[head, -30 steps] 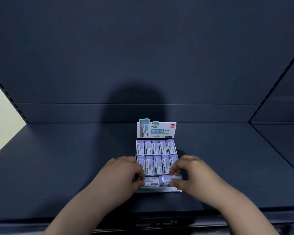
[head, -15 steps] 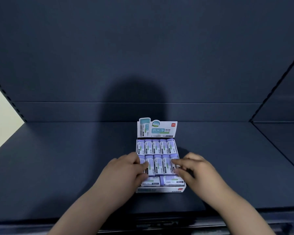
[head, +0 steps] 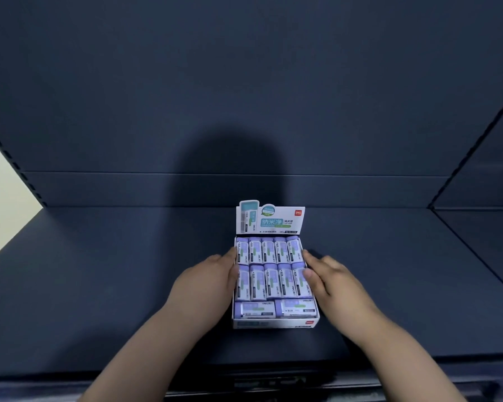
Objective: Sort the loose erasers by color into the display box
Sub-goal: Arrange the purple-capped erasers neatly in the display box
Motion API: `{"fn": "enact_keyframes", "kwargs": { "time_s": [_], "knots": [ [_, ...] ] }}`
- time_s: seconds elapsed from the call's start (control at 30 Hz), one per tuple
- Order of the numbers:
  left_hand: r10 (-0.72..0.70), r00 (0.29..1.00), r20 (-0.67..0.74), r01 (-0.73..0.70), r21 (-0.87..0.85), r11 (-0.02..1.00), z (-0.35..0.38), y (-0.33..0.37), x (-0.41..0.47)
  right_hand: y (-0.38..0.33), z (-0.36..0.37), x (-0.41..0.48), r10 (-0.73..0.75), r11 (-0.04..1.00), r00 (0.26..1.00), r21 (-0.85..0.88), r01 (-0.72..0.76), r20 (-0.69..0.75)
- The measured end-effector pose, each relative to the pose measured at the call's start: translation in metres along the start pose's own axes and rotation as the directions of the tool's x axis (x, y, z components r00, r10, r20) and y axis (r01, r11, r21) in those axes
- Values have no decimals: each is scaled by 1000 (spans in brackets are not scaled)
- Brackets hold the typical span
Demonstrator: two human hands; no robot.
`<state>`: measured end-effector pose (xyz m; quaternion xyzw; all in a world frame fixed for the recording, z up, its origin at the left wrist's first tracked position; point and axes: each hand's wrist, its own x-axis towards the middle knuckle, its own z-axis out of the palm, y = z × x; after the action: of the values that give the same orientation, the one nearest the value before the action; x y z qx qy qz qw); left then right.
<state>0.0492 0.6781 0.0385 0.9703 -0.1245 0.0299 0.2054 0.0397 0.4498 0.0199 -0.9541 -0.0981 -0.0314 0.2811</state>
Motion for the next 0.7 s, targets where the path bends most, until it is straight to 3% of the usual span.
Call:
{"fn": "enact_keyframes", "kwargs": {
  "time_s": [0.13,0.5,0.7],
  "knots": [
    [-42,998,48,46,-105,993,3,4,0,0,3,0,0,998,999,-65,-2,-38],
    [-80,993,92,73,76,994,11,7,-2,0,11,-4,20,998,999,52,-18,-39],
    [-99,994,46,98,22,995,14,5,-8,-3,12,-8,46,997,997,69,-41,-59]
  ]
}}
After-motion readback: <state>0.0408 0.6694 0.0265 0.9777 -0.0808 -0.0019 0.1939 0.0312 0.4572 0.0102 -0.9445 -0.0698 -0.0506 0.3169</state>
